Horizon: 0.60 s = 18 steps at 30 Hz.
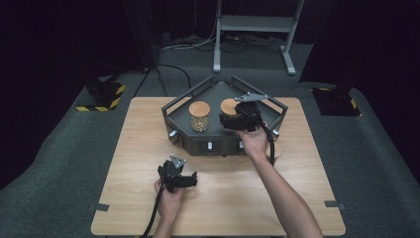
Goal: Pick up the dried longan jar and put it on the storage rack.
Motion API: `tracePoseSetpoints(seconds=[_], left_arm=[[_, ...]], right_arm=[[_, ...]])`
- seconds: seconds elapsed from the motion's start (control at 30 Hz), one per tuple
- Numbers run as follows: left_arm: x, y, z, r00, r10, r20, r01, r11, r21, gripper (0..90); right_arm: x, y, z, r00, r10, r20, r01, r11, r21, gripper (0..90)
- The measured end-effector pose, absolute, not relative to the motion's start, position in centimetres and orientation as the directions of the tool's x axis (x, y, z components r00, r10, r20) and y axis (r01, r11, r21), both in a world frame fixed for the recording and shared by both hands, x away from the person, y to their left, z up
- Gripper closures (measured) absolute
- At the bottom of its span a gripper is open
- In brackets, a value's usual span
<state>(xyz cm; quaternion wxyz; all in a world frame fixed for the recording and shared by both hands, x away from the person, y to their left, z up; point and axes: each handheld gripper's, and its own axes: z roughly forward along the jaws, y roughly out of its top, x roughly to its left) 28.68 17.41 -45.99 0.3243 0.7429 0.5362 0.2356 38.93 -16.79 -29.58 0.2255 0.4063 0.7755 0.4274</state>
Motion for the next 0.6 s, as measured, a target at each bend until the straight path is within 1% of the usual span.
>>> tracePoseSetpoints(seconds=[0.2, 0.3, 0.43, 0.5, 0.6], left_arm=[[28.7, 17.4, -46.0, 0.313, 0.950, 0.002, 0.644, -0.214, 0.734, 4.1], [28.7, 17.4, -46.0, 0.313, 0.950, 0.003, 0.645, -0.215, 0.734, 4.0], [28.8, 17.3, -46.0, 0.313, 0.950, 0.001, 0.646, -0.213, 0.733, 3.7], [28.8, 17.4, -46.0, 0.313, 0.950, 0.000, 0.646, -0.213, 0.733, 3.7], [28.8, 17.4, -46.0, 0.313, 0.950, 0.000, 0.646, -0.213, 0.733, 3.7]], right_arm=[[39.8, -16.0, -30.6, -0.537, 0.843, 0.006, 0.466, 0.292, 0.835, 25.5], [40.4, -16.0, -31.3, -0.528, 0.849, 0.034, 0.474, 0.262, 0.841, 25.5], [40.7, -15.3, -32.0, -0.520, 0.854, 0.008, 0.481, 0.285, 0.829, 25.5], [40.4, -15.2, -32.5, -0.520, 0.854, -0.003, 0.462, 0.284, 0.840, 25.5], [40.3, -15.1, -32.4, -0.530, 0.848, -0.024, 0.455, 0.308, 0.836, 25.4]])
